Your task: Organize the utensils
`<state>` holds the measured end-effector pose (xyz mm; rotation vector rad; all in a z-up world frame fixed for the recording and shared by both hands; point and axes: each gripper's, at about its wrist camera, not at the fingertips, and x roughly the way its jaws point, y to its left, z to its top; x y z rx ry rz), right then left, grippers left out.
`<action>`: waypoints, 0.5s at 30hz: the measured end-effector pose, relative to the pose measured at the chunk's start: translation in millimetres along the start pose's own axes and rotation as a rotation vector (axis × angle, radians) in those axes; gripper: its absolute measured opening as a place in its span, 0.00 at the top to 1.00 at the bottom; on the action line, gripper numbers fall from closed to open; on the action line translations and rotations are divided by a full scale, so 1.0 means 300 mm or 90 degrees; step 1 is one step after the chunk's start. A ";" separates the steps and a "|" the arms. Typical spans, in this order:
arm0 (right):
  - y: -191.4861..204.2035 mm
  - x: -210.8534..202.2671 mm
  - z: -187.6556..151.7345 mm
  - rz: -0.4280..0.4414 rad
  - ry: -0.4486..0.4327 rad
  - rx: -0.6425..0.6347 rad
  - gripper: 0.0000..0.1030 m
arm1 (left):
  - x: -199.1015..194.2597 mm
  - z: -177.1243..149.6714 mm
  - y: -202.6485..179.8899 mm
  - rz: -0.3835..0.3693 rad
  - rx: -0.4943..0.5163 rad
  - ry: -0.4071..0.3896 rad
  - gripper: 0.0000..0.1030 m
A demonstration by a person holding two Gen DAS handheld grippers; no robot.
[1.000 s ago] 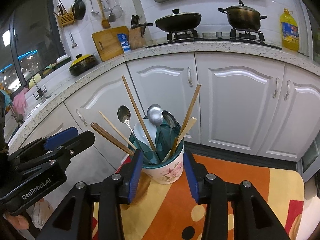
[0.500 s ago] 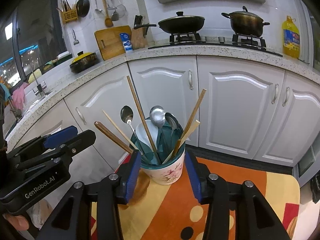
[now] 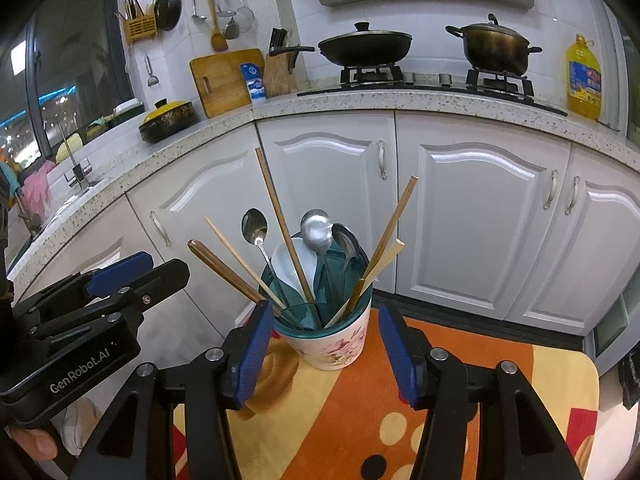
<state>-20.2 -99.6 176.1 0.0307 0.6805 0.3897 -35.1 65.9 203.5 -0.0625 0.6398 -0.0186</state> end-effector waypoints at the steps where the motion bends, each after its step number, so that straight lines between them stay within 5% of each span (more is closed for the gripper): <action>1: 0.003 0.002 0.001 -0.001 0.000 -0.002 0.49 | 0.001 0.000 0.000 0.001 0.000 0.000 0.56; 15: 0.003 0.018 0.000 0.000 0.008 -0.008 0.49 | 0.015 -0.010 0.014 0.005 -0.004 0.007 0.56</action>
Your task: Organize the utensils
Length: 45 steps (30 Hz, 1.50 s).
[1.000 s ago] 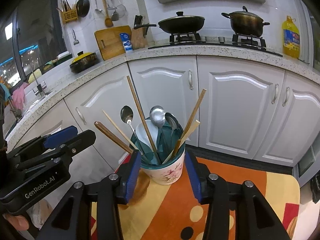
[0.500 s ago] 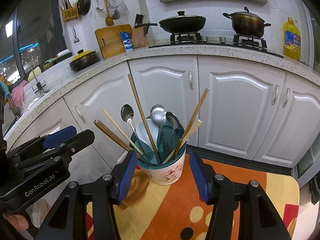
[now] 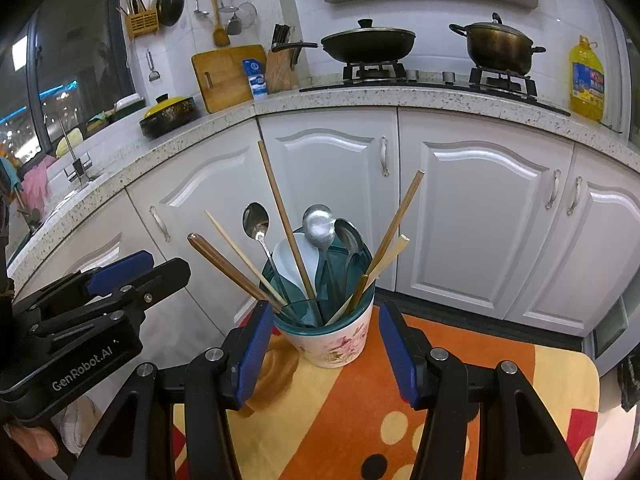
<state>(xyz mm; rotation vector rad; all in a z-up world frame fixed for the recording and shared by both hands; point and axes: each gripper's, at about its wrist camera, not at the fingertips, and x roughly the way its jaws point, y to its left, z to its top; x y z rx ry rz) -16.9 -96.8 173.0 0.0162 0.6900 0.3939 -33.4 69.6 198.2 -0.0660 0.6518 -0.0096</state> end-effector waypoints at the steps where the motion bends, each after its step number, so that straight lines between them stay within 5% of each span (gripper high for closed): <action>1: 0.001 0.001 -0.001 -0.001 0.000 -0.001 0.49 | 0.002 -0.001 -0.001 0.001 0.001 0.001 0.56; 45: 0.013 0.047 0.001 0.005 0.022 -0.007 0.48 | 0.037 -0.005 0.028 0.006 -0.003 0.011 0.56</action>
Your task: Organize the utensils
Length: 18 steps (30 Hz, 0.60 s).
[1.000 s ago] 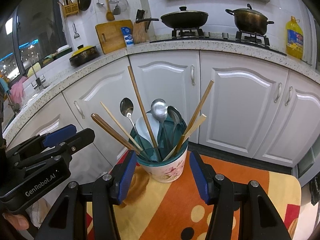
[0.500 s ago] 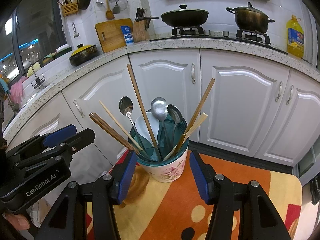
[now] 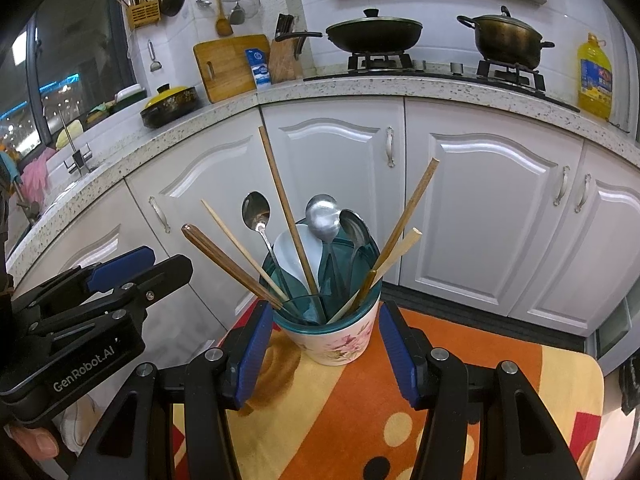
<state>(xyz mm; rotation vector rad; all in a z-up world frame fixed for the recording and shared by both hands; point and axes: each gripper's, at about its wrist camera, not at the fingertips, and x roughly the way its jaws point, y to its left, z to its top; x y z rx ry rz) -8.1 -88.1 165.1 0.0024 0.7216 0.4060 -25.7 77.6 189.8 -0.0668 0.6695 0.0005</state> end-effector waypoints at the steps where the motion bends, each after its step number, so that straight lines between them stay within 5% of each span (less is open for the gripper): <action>1: 0.000 0.000 0.000 -0.001 0.000 0.000 0.48 | 0.002 0.001 0.003 0.000 0.001 0.000 0.56; 18: 0.001 0.006 -0.003 0.001 0.004 -0.003 0.48 | 0.005 0.001 -0.009 0.000 0.004 0.003 0.56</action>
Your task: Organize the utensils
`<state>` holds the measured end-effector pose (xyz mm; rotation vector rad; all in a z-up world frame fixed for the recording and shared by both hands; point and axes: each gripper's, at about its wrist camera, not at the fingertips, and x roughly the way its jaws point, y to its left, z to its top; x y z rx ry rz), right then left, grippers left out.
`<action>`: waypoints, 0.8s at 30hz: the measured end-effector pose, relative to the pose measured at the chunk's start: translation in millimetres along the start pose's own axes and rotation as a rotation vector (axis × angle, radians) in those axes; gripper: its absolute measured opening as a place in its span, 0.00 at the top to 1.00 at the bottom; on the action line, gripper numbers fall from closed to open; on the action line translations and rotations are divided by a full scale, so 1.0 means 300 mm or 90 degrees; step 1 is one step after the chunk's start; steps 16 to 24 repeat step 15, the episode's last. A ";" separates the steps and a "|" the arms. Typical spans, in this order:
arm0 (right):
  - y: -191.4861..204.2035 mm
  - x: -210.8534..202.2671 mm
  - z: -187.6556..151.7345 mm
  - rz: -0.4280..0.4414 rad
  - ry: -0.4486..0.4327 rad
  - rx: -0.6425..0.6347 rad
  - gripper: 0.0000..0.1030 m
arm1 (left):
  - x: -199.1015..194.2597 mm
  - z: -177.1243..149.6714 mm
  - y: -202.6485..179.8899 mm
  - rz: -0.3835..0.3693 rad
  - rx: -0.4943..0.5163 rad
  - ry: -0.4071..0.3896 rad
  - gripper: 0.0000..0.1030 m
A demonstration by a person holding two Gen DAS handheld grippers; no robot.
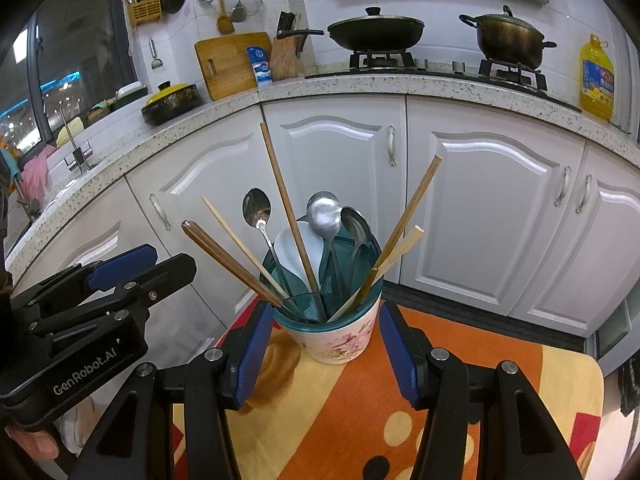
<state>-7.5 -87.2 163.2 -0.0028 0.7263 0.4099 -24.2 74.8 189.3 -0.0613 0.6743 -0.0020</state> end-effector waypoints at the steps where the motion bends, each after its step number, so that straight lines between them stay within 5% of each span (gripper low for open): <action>1: 0.001 0.000 0.001 0.000 0.000 0.000 0.48 | -0.002 -0.004 -0.004 0.000 0.000 0.000 0.56; 24: -0.035 0.007 -0.030 -0.011 0.007 0.013 0.47 | 0.018 -0.022 -0.002 -0.005 -0.008 0.000 0.56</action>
